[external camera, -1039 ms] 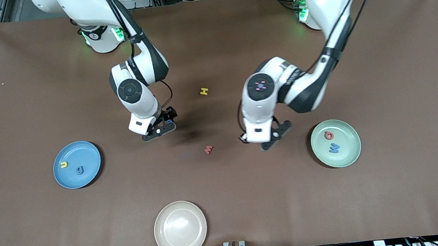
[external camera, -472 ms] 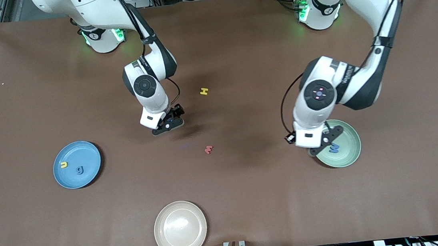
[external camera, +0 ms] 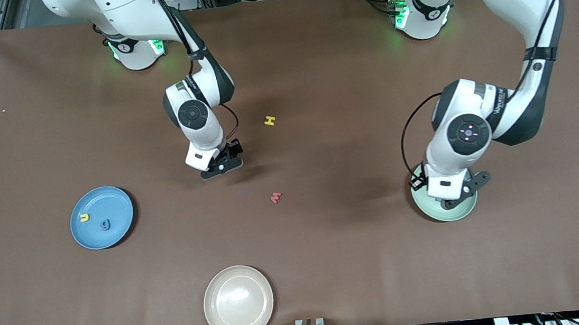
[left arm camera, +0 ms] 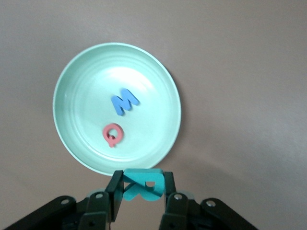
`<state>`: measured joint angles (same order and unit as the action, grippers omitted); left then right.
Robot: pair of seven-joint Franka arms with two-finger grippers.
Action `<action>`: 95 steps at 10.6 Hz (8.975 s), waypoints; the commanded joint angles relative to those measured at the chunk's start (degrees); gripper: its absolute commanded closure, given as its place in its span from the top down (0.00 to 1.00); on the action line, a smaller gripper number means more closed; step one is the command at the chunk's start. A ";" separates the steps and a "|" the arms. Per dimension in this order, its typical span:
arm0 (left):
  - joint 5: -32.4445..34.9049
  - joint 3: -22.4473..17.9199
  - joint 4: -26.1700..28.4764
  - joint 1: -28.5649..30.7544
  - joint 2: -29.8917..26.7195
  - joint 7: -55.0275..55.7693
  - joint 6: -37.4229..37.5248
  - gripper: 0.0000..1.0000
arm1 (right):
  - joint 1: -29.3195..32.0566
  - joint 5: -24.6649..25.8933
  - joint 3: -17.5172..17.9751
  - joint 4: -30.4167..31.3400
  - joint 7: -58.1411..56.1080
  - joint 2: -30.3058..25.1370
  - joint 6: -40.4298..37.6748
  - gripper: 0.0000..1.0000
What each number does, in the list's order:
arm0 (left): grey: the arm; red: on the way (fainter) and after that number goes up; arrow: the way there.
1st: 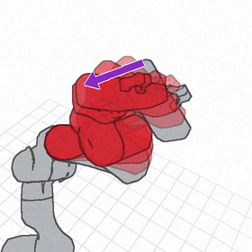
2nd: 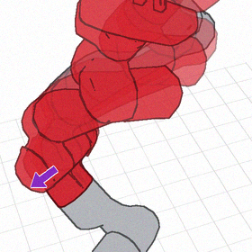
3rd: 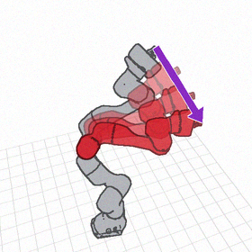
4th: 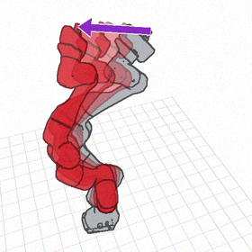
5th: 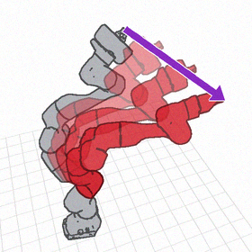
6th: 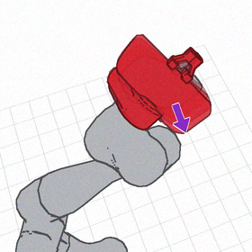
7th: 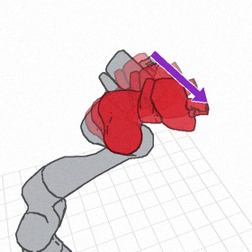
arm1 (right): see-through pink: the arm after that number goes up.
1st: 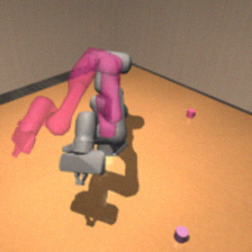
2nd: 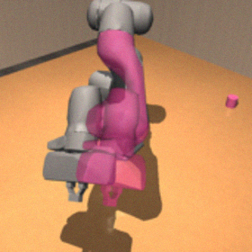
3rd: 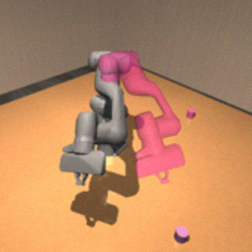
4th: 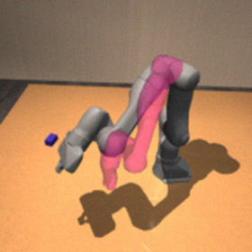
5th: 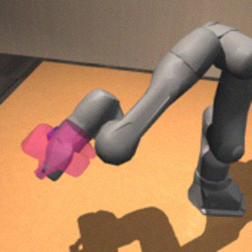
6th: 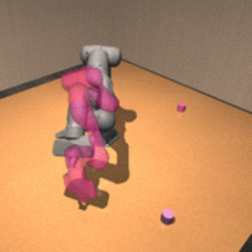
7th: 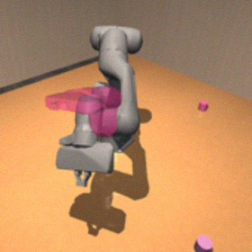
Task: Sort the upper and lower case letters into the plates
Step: 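Release the R on the green plate while the right gripper carries the e, then release the e on the blue plate while the left gripper reaches the H, then lower the left gripper over the yellow H and grasp it, then carry the H to the green plate while the right gripper grasps the m, then release the H on the green plate while the right gripper lifts the m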
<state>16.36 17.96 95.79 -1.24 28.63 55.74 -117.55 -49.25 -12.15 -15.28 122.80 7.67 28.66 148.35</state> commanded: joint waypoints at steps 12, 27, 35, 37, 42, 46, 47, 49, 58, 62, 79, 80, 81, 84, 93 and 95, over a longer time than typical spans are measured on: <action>0.34 0.32 3.00 7.13 3.19 -6.43 -2.59 0.32 | 16.77 -0.33 -0.28 -1.95 -12.54 -7.83 -3.06 0.00; -0.63 6.03 2.65 -7.61 2.04 20.86 -1.71 1.00 | 36.07 -0.42 0.16 -10.97 -28.01 -5.90 -17.26 1.00; -0.72 6.03 2.65 -24.05 4.50 52.58 -5.57 1.00 | 25.88 -0.42 0.16 -18.55 0.56 -2.74 -20.64 1.00; -0.28 5.94 2.74 -28.36 7.04 60.59 -8.91 1.00 | 25.00 -0.42 0.16 -21.53 4.97 -1.42 -23.09 1.00; 0.16 5.68 3.26 -34.43 11.27 71.07 -16.03 1.00 | 23.85 -0.50 0.25 -23.40 10.96 -0.19 -23.98 1.00; 0.25 5.33 3.35 -36.46 13.29 75.39 -19.55 1.00 | 23.50 -0.50 0.25 -23.48 11.05 0.08 -23.98 1.00; 0.25 5.24 3.35 -36.72 13.82 76.09 -20.42 1.00 | 23.33 -0.50 0.25 -23.48 11.13 0.17 -23.98 1.00; 1.90 5.15 3.35 -37.25 14.70 78.02 -21.75 1.00 | 23.24 -0.42 0.16 -23.48 11.14 0.17 -23.98 1.00; 5.52 5.15 3.09 -37.96 15.93 81.63 -23.77 0.58 | 23.24 -0.06 0.16 -23.40 11.14 0.52 -23.89 1.00; 6.48 4.37 3.09 -38.05 15.23 81.64 -23.60 0.00 | 23.24 -0.41 0.16 -23.48 11.22 0.52 -23.89 1.00; 13.61 5.50 5.19 -2.48 1.70 22.51 -14.28 0.00 | 9.97 -0.42 8.51 -47.20 53.23 20.45 -20.91 1.00; 11.87 7.77 5.37 1.55 1.78 19.35 -14.28 0.00 | 9.53 -0.42 8.60 -47.56 53.41 21.17 -19.77 1.00; 11.15 10.49 5.37 6.03 1.78 16.19 -14.28 0.00 | 9.26 -0.33 8.60 -47.57 53.32 21.87 -19.50 1.00; 11.06 14.21 5.90 14.24 2.22 9.41 -14.28 0.00 | 7.68 0.20 8.51 -50.11 53.50 24.60 -19.59 1.00; 11.06 14.99 6.96 20.93 -0.49 -0.63 -10.25 1.00 | 7.41 2.13 8.25 -52.66 53.50 27.68 -19.94 1.00; 10.97 17.89 6.26 21.02 -3.30 -0.55 -5.52 1.00 | 7.42 2.13 8.25 -52.58 53.41 27.85 -19.94 1.00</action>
<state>28.93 34.07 101.69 19.44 29.23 57.04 -127.02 -41.88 -11.11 -6.96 72.28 60.08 55.12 129.14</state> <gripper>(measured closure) 0.000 0.000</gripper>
